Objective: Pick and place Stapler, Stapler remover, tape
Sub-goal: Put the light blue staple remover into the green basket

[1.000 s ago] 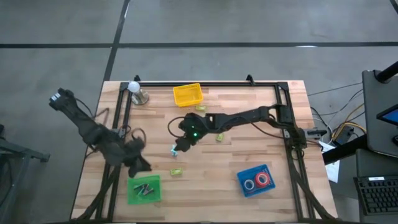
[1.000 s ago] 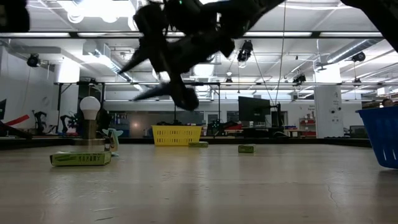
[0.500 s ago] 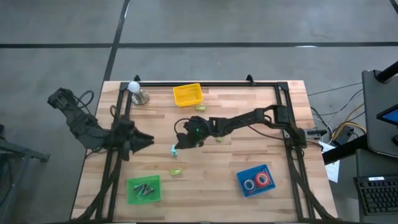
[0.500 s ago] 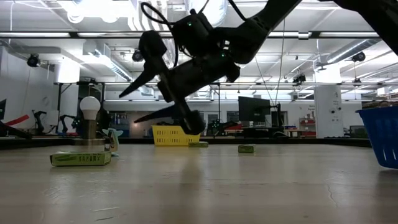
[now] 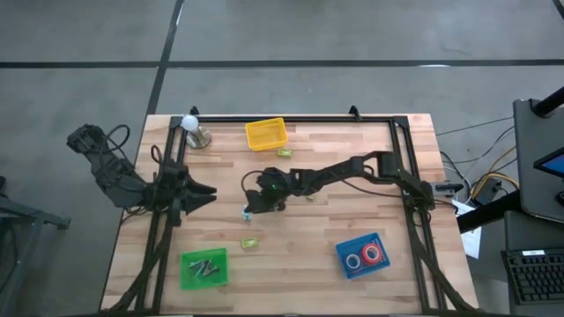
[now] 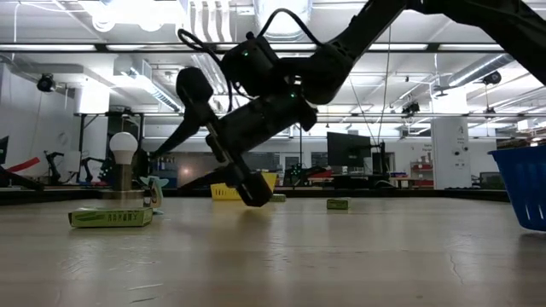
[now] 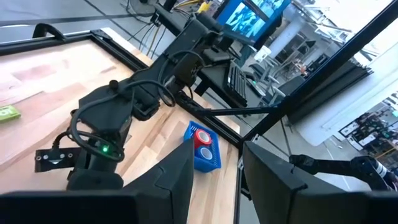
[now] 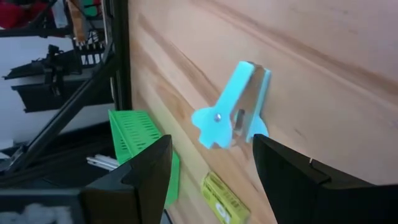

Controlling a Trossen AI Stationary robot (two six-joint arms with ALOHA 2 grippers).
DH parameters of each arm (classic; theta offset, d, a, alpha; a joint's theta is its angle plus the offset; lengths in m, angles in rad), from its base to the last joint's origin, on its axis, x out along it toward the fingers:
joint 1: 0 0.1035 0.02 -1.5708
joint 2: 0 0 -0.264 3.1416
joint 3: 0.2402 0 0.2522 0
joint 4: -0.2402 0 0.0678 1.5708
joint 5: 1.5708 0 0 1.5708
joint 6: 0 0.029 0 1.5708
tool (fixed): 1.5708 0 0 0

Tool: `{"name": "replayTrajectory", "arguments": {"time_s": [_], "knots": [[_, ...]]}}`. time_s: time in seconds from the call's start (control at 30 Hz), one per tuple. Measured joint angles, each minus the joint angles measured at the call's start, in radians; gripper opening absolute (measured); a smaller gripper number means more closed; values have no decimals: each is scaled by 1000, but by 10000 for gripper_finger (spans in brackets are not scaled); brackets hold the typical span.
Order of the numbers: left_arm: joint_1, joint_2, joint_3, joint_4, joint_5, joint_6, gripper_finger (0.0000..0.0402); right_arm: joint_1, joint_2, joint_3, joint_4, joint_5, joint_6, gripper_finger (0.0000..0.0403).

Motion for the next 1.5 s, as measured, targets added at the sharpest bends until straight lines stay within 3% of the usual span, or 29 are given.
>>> {"name": "replayTrajectory", "arguments": {"time_s": [0.3, 0.87, 1.23, 1.5], "knots": [[0, 3, -1, -30, 4, -2, 140, 2, 33, 40, -4, -45, 7, 200], [0, 3, -1, -42, 4, -1, 140, 1, 33, 38, -1, -24, -57, 14], [0, 3, -1, -69, 5, -29, 140, 2, 16, 36, 9, -17, -80, 8], [0, 1, -1, -76, 5, -66, 140, 2, -70, 37, 107, -8, -81, 8]]}}
